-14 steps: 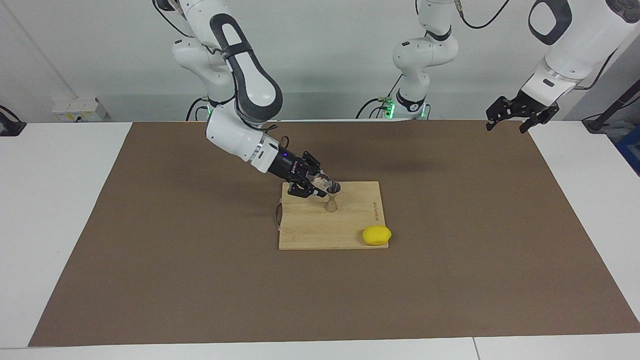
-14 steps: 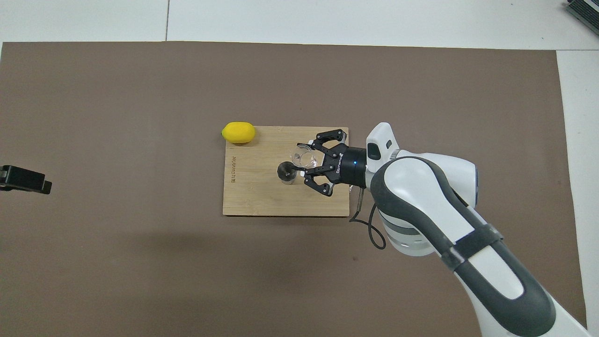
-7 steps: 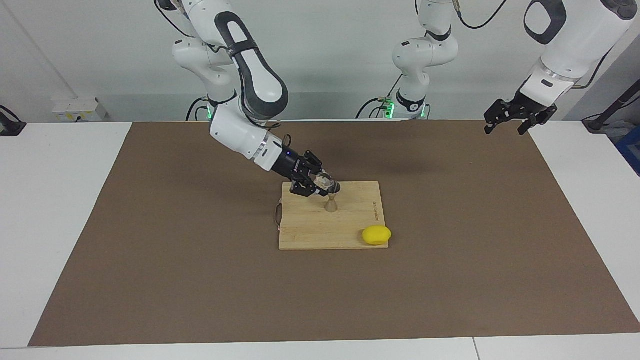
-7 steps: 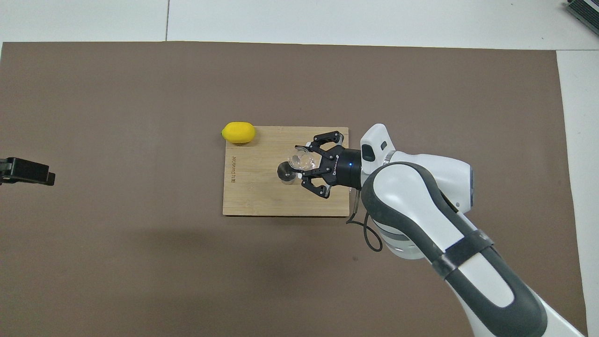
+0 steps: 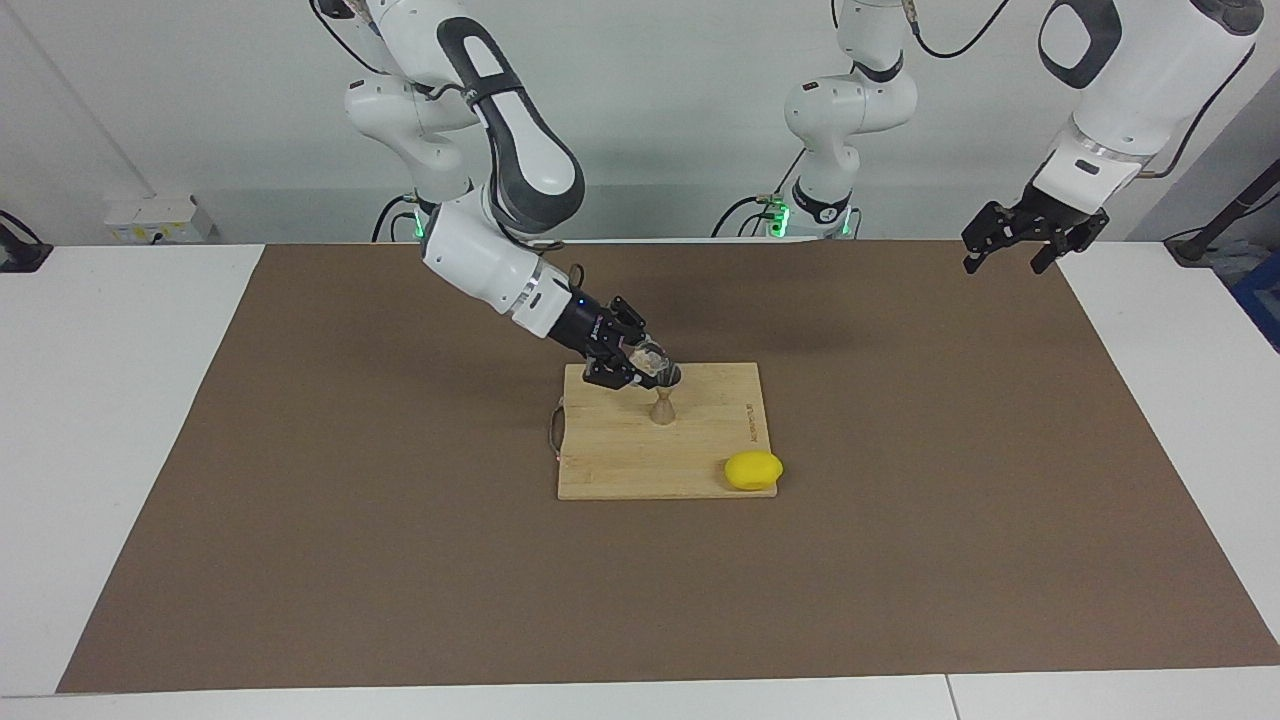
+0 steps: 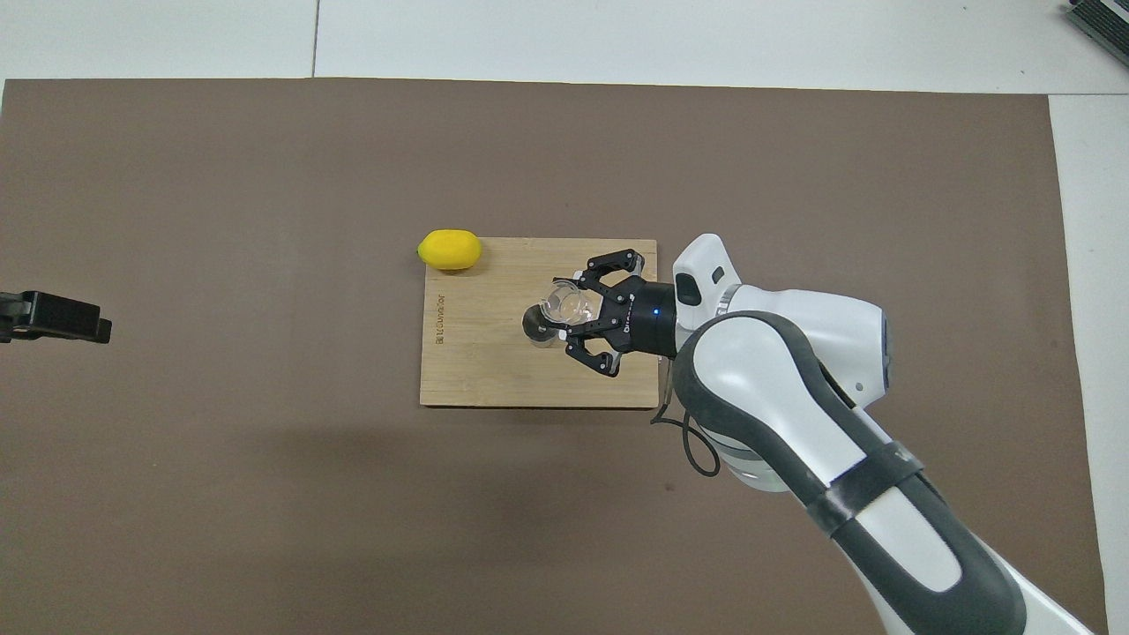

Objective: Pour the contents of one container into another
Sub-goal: 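Tilt the glass with the right gripper to pour into the metal cup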

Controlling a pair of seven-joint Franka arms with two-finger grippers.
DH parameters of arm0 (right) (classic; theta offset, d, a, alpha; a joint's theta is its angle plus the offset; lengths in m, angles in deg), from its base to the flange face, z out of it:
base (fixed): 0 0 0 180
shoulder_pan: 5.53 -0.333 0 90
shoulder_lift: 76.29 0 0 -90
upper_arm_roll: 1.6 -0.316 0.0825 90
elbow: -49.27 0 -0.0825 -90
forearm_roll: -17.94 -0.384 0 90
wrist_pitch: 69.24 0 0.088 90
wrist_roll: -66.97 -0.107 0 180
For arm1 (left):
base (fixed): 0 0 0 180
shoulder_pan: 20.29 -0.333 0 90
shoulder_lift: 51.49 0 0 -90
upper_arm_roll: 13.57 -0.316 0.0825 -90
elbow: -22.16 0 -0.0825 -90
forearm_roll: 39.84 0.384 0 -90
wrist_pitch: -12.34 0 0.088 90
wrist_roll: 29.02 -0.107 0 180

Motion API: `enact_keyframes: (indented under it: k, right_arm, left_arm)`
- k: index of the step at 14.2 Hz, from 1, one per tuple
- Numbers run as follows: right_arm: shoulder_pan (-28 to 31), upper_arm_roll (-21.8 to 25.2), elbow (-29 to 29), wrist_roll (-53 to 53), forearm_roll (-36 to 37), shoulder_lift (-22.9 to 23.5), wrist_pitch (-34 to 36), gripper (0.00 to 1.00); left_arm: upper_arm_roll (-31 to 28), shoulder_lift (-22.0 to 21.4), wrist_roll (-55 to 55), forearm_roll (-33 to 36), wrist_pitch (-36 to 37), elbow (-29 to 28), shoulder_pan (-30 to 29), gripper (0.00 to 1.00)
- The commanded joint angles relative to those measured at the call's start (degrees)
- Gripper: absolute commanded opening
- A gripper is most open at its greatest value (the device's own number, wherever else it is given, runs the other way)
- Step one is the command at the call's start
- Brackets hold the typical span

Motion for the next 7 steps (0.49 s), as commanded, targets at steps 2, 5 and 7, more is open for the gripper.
enact_keyframes:
  k: [2,5,7]
  right_arm:
    - [-0.67,0.42,1.52,-3.44,3.22,-2.01,-1.13,0.00]
    - [-0.67,0.42,1.78,-3.79,4.01,-2.09,-1.30,0.00]
    - [-0.76,0.42,1.78,-4.06,4.63,-2.09,-1.91,0.00]
  left_arm:
    - [-2.95,-0.05,1.26,1.05,-0.88,-0.07,3.18,1.00]
    - [-3.13,0.12,1.26,1.05,-0.87,0.11,3.00,1.00]
    - [-4.09,0.47,1.26,1.05,-2.10,0.02,3.18,1.00]
